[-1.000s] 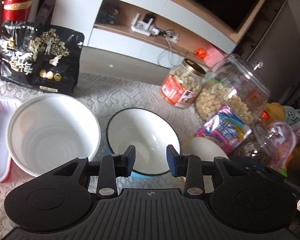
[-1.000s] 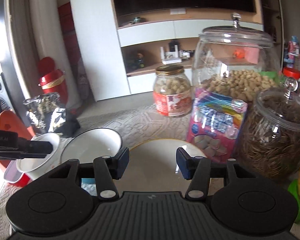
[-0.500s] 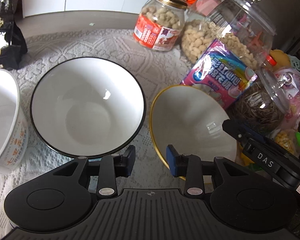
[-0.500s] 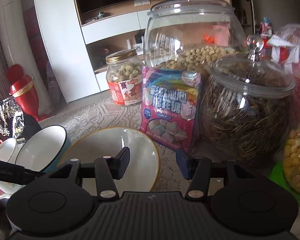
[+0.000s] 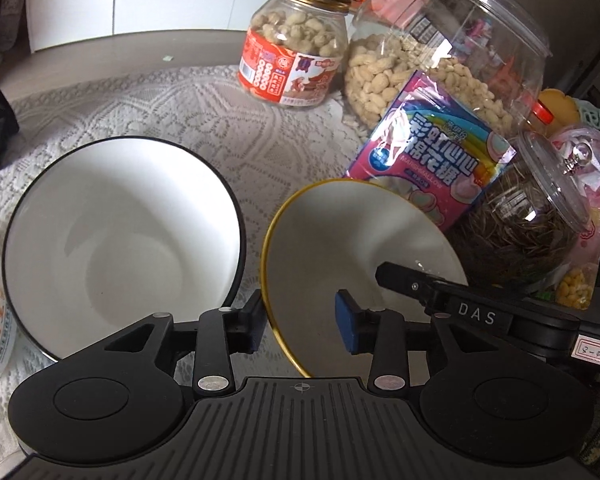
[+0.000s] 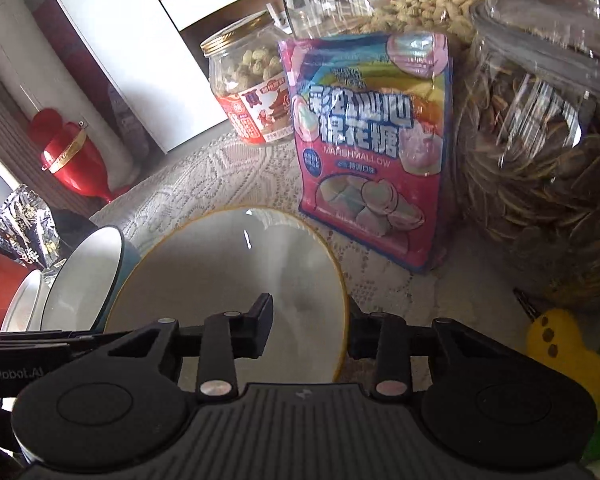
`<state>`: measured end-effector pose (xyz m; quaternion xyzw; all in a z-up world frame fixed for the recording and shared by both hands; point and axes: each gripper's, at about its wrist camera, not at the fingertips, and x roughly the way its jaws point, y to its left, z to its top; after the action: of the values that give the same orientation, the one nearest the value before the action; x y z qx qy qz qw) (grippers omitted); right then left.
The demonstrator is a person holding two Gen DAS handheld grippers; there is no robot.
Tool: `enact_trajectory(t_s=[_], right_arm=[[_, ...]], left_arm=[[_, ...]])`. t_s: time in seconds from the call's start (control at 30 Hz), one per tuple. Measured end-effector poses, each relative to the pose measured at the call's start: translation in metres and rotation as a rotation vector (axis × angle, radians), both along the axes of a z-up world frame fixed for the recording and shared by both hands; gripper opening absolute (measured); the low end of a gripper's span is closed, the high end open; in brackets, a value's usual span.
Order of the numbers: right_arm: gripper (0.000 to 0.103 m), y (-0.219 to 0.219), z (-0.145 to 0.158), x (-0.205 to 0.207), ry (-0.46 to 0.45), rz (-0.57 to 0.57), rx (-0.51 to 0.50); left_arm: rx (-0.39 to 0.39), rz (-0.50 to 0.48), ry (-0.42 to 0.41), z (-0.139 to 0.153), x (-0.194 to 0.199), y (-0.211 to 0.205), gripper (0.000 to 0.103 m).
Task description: Organize plates and bowls
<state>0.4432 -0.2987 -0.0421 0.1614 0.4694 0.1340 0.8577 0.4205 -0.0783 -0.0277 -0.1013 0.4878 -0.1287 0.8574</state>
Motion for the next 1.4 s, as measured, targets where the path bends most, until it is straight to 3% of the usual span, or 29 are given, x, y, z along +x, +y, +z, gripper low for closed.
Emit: enact_trajectory(t_s=[0.23, 0.4, 0.53, 0.6, 0.73, 0.83, 1.0, 1.1, 1.23, 1.3, 1.4], right_arm=[[0.032, -0.011, 0.01, -0.018, -0.02, -0.029, 0.02], [0.032, -0.013, 0.028, -0.04, -0.131, -0.073, -0.075], [0.032, -0.019, 0.029, -0.04, -0.144, -0.083, -0.063], [0.032, -0.017, 0.033, -0.045, -0.186, -0.093, -0.105], [0.033, -0.005, 0.054, -0.057, -0.304, -0.09, -0.181], [0.033, 0.01, 0.067, -0.053, -0.301, -0.045, -0.178], [0.033, 0.043, 0.086, -0.029, -0.208, 0.034, -0.168], [0.036, 0.057, 0.098, -0.022, -0.21, 0.044, -0.2], [0.041, 0.042, 0.086, -0.021, -0.205, -0.033, -0.27], [0.041, 0.025, 0.072, -0.025, -0.156, -0.091, -0.281], [0.041, 0.022, 0.069, -0.055, -0.196, -0.018, -0.241]], left_arm=[[-0.067, -0.025, 0.037, -0.003, -0.009, 0.005, 0.043], [-0.055, -0.092, 0.023, -0.002, -0.019, -0.005, 0.043], [-0.077, -0.108, 0.047, 0.004, -0.018, 0.002, 0.04], [-0.069, -0.109, 0.017, 0.016, -0.023, 0.013, 0.04], [-0.064, 0.001, -0.13, 0.049, -0.032, 0.062, 0.04], [-0.071, 0.131, -0.195, 0.057, -0.024, 0.107, 0.04], [-0.195, 0.235, -0.118, 0.041, 0.002, 0.156, 0.04], [-0.223, 0.196, -0.124, 0.041, -0.001, 0.152, 0.04], [-0.264, 0.026, -0.112, 0.047, -0.017, 0.117, 0.04], [-0.253, -0.046, -0.084, 0.045, -0.027, 0.1, 0.039], [-0.19, -0.045, -0.12, 0.046, -0.061, 0.097, 0.037]])
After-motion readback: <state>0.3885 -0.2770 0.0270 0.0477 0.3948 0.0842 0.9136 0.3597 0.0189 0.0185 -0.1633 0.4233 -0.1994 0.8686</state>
